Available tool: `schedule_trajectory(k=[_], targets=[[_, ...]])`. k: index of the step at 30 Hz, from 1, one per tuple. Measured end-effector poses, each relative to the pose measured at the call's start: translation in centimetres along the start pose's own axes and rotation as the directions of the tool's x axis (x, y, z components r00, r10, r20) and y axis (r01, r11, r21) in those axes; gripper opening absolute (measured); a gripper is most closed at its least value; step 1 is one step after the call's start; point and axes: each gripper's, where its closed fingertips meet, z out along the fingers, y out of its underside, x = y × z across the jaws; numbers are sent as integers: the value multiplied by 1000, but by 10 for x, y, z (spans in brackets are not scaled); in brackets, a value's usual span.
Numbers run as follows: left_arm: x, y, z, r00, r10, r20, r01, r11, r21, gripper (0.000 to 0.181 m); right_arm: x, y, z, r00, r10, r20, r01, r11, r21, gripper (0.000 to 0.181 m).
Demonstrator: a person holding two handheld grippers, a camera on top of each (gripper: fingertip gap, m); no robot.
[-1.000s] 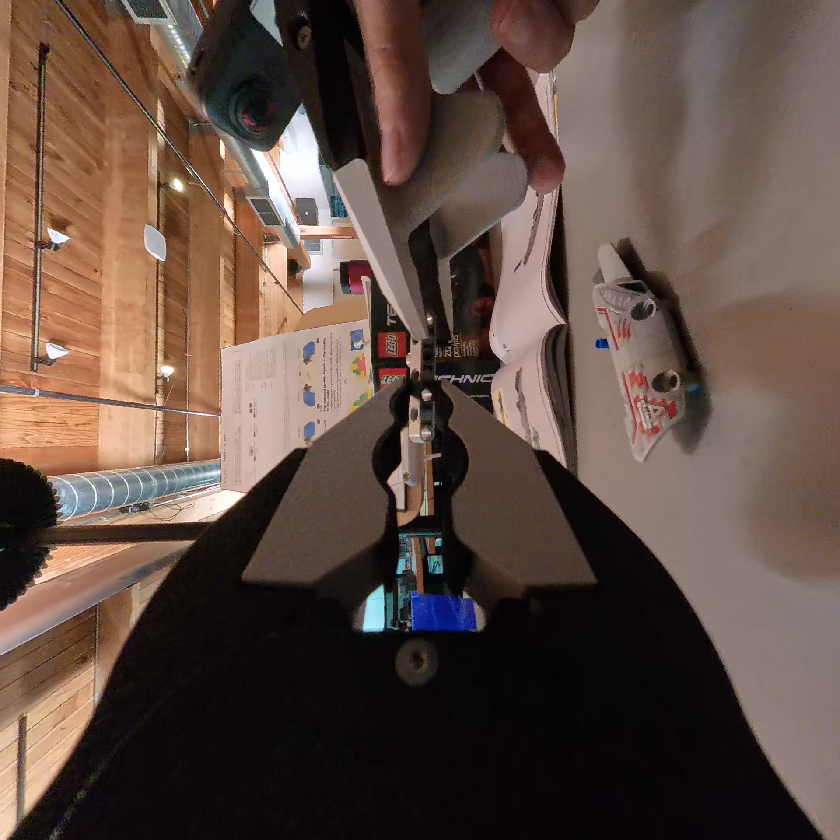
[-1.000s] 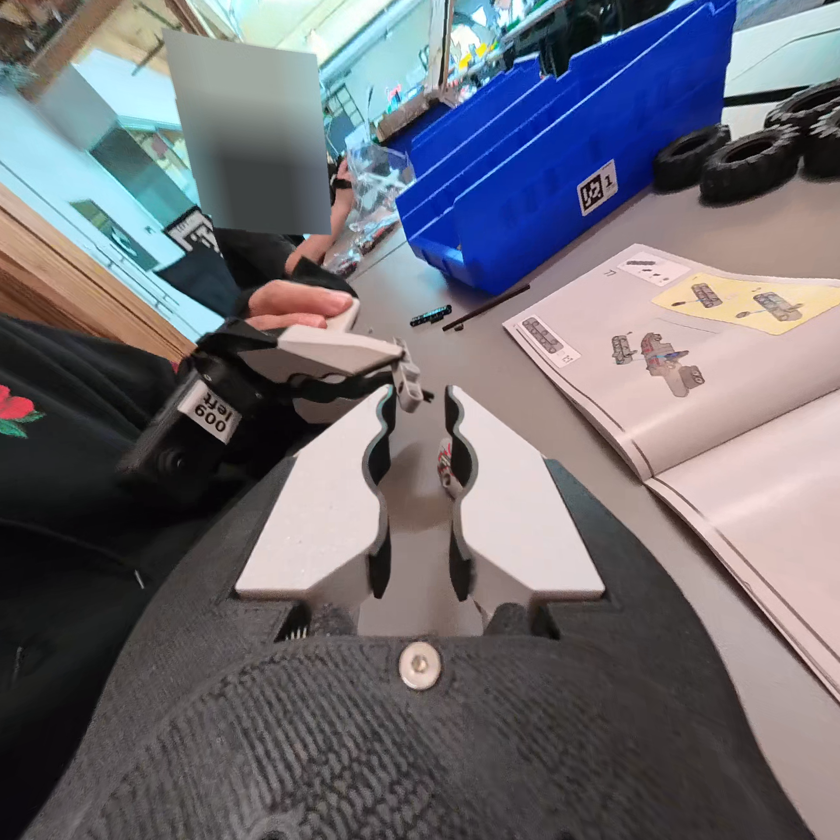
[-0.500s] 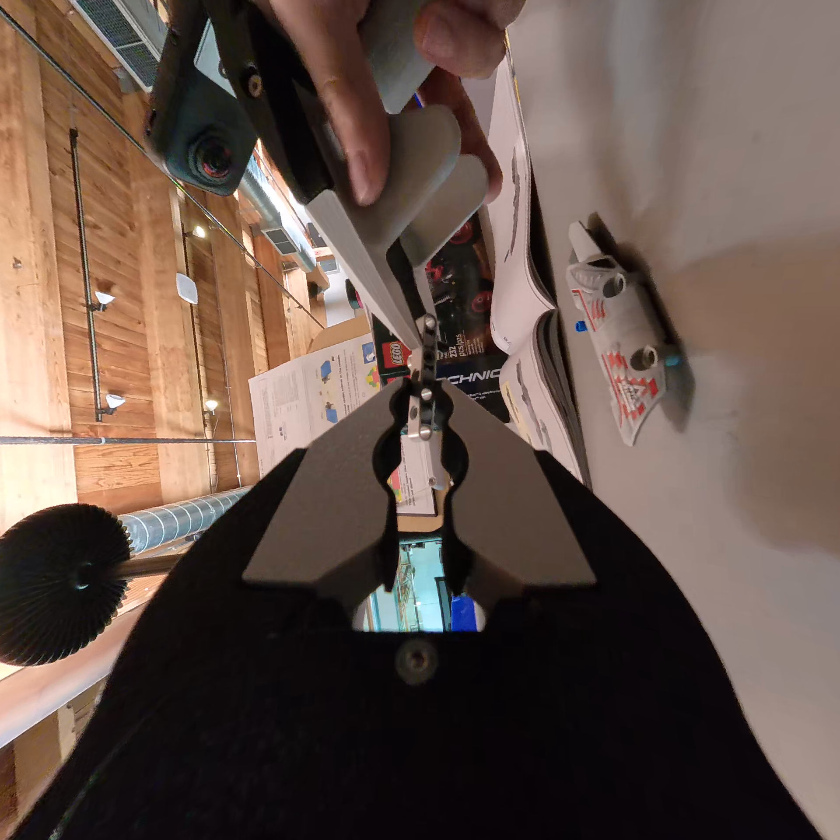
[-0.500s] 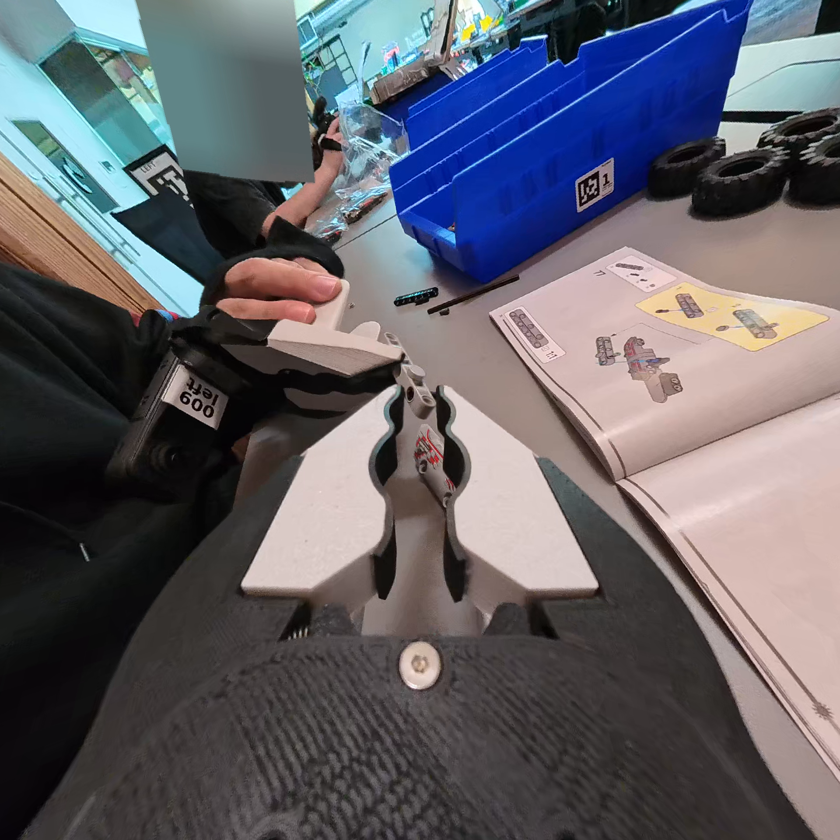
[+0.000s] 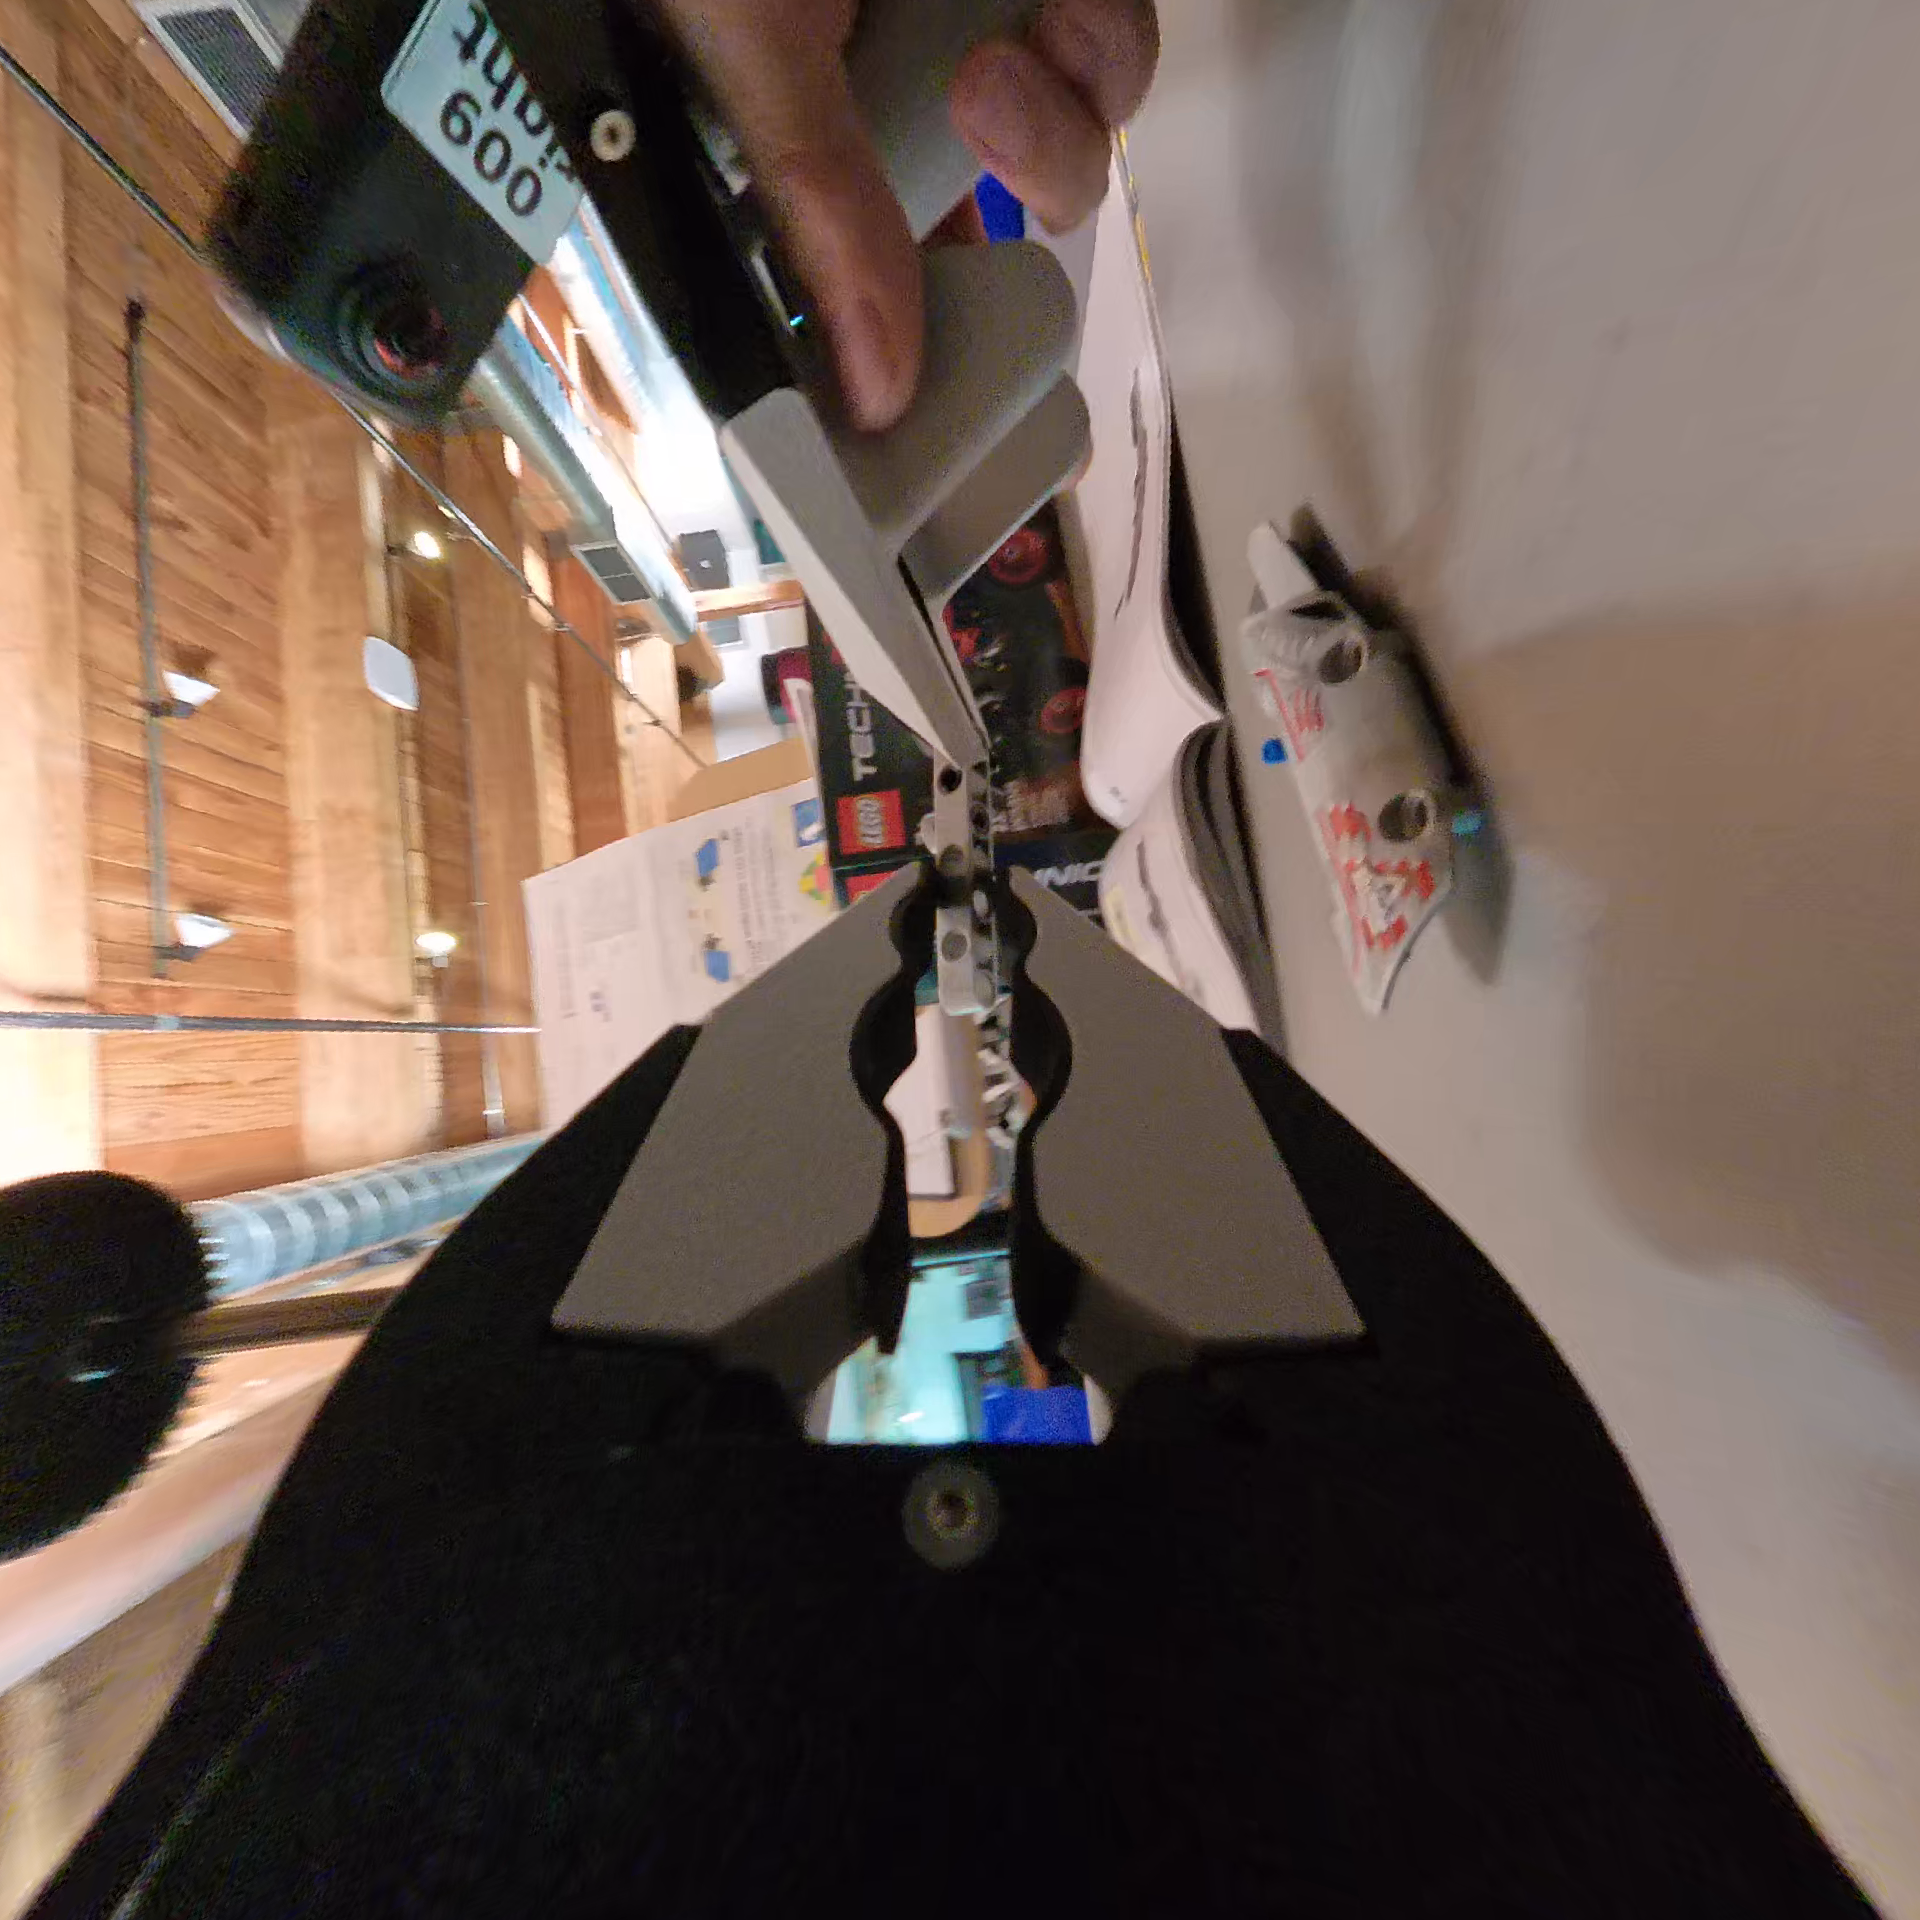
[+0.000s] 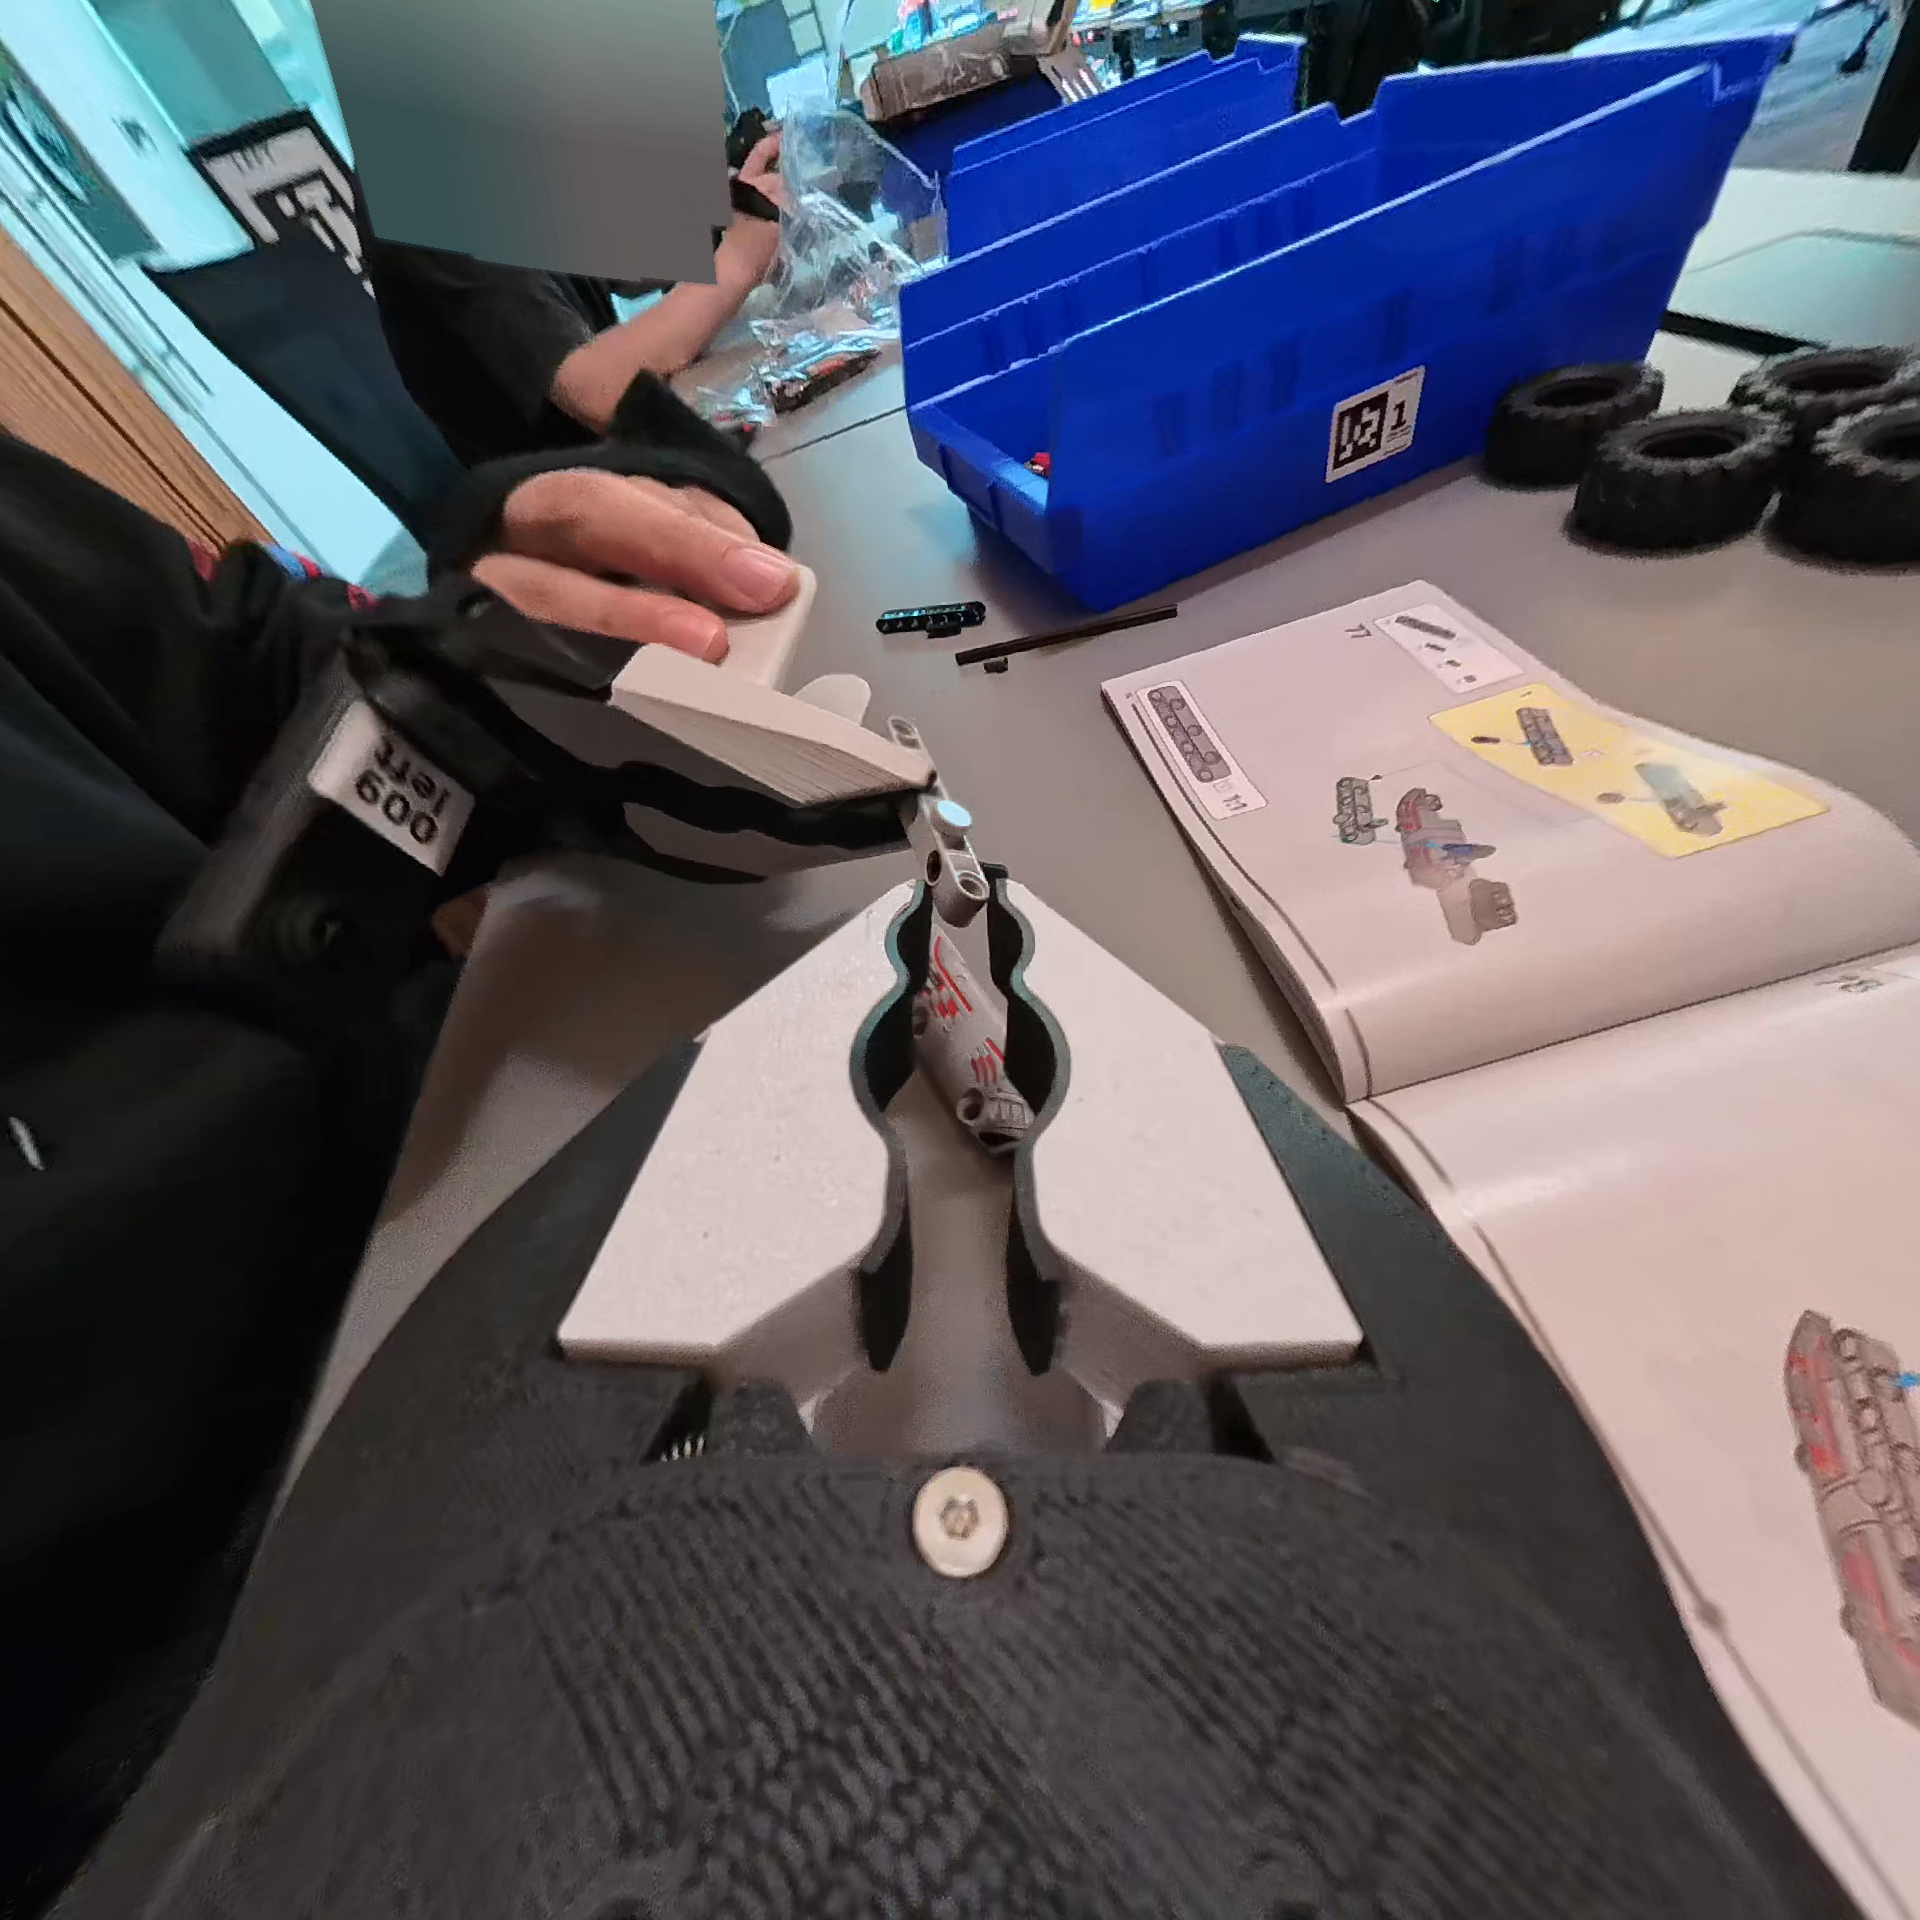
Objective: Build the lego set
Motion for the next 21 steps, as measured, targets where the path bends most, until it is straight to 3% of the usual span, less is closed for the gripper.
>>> schedule_trajectory(k=[1, 3, 5, 7, 10, 13, 14, 17, 21], targets=[[2, -1, 0, 998, -63, -28, 64, 998, 17, 6, 1, 1, 0, 999, -43, -11, 43, 999, -6, 9], [7, -2, -1, 970, -220, -105, 226, 973, 41, 6, 2, 4, 1, 988, -148, -42, 147, 989, -23, 8], [7, -5, -3, 897, -394, -198, 413, 908, 65, 13, 4, 4, 3, 963, -258, -75, 256, 966, -42, 7], [4, -7, -5, 749, -581, -318, 625, 779, 50, 21, 5, 3, 5, 920, -375, -111, 371, 927, -58, 7], [3, -4, -6, 450, -743, -496, 828, 555, -80, 25, 7, 7, 7, 859, -496, -129, 485, 868, -108, 7], [17, -7, -9, 261, -729, -633, 847, 488, -213, 25, 2, 7, 9, 814, -569, -117, 558, 822, -112, 7], [22, -8, -9, 236, -712, -662, 834, 498, -239, 23, 0, 6, 10, 806, -582, -110, 573, 813, -101, 7], [24, -9, -4, 264, -683, -681, 816, 535, -220, 5, -2, 7, 10, 779, -618, -108, 609, 786, -106, 7], [28, -9, 1, 256, -681, -686, 805, 543, -239, 5, 3, 13, 9, 776, -622, -100, 607, 781, -145, 6]])
